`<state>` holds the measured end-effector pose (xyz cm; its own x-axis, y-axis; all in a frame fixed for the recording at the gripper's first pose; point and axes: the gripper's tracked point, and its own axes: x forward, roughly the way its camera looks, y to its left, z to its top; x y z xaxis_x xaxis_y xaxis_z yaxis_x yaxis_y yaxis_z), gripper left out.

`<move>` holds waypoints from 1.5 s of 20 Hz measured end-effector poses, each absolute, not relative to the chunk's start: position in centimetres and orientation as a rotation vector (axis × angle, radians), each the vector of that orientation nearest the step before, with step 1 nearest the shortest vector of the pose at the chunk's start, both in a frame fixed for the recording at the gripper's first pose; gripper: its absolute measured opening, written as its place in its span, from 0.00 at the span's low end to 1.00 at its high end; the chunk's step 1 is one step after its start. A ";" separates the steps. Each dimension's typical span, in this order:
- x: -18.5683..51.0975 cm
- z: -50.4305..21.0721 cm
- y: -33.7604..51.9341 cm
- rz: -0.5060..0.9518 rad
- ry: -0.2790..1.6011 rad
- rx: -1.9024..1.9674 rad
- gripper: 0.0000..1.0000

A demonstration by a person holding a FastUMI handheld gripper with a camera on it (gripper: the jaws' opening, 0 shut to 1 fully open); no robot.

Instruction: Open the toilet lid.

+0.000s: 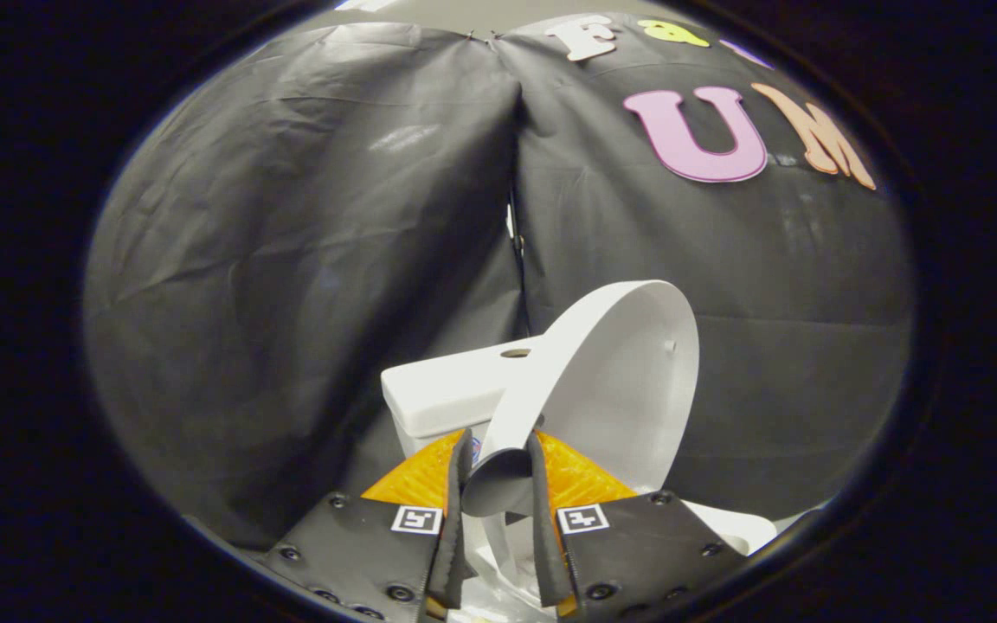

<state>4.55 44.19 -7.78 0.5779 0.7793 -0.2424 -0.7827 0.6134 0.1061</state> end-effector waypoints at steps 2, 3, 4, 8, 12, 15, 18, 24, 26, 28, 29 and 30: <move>4.4 -7.8 45.2 0.932 0.281 -0.021 0.33; 4.3 -8.1 45.8 0.942 0.284 -0.029 0.34; 4.3 -8.2 46.4 0.952 0.285 -0.040 0.34; 4.5 -8.4 47.9 0.980 0.300 -0.075 0.34; 4.4 -8.7 48.9 0.996 0.312 -0.116 0.34; 4.6 -8.9 49.7 1.012 0.317 -0.127 0.40; 4.4 -9.0 50.2 1.023 0.312 -0.141 0.49; 4.1 -9.1 50.0 1.038 0.313 -0.167 0.58; 4.1 -8.9 49.7 1.036 0.309 -0.200 0.59; 4.0 -9.0 49.6 1.037 0.316 -0.205 0.59; 4.1 -8.8 49.4 1.035 0.314 -0.202 0.60; 4.1 -8.5 49.3 1.031 0.305 -0.191 0.60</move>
